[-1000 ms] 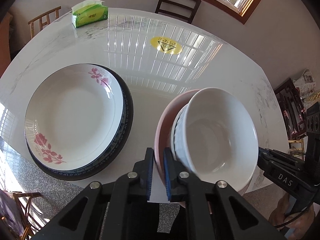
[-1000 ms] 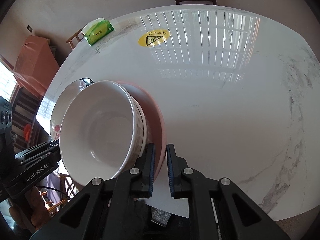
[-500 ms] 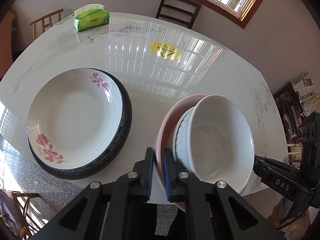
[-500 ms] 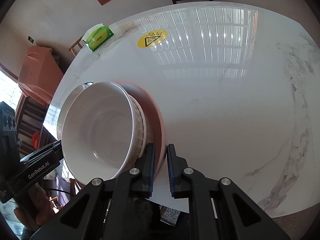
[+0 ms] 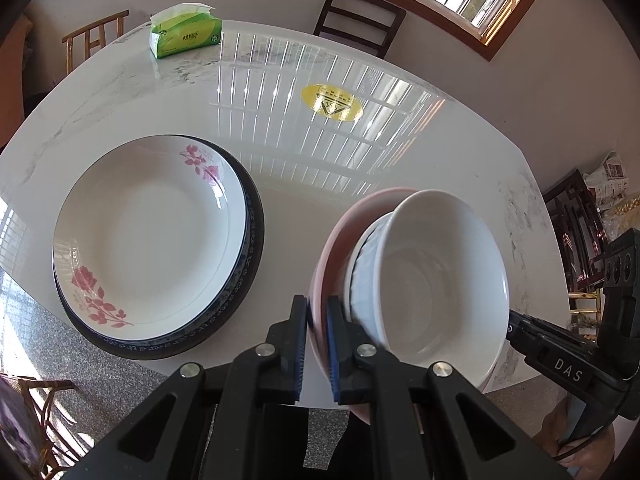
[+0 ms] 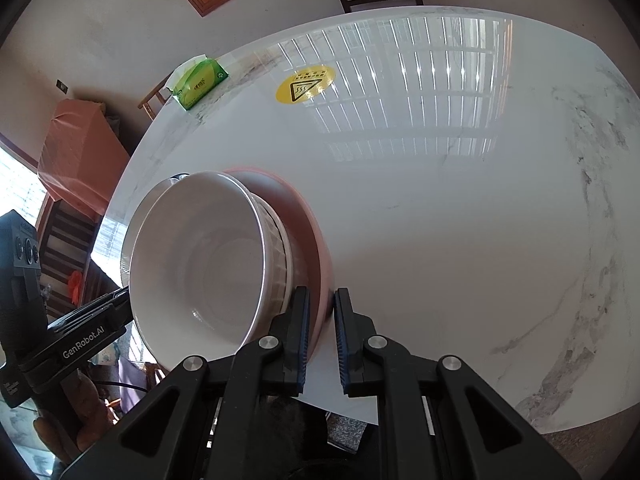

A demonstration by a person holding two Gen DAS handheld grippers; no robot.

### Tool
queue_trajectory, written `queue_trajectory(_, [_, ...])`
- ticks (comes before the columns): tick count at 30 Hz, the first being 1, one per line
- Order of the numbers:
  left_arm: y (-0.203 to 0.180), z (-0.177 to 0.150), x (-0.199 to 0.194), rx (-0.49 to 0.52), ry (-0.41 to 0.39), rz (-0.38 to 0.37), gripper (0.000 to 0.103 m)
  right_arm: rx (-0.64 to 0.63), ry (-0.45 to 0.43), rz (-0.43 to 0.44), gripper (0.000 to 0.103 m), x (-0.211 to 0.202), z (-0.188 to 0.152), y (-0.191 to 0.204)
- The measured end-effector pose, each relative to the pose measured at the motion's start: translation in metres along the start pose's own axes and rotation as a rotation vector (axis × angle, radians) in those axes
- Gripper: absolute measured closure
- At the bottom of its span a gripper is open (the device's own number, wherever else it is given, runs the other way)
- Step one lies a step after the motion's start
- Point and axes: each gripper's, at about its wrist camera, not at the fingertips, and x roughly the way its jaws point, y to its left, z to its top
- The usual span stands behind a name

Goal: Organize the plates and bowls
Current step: 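Carry the nested pink bowl stack with both tools onto the plate stack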

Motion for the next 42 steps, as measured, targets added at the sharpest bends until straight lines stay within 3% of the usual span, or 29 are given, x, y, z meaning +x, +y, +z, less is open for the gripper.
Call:
queue_trajectory(19, [0.020, 0.009, -0.032, -0.041, -0.059, 0.020, 0.095, -0.027, -0.006, 0.039, 0.090, -0.006, 0.017, 0.028])
queue_trajectory(42, [0.103, 0.026, -0.073, -0.144, -0.124, 0.104, 0.097, -0.131, 0.047, 0.099, 0.089, 0.025, 0.041, 0.120])
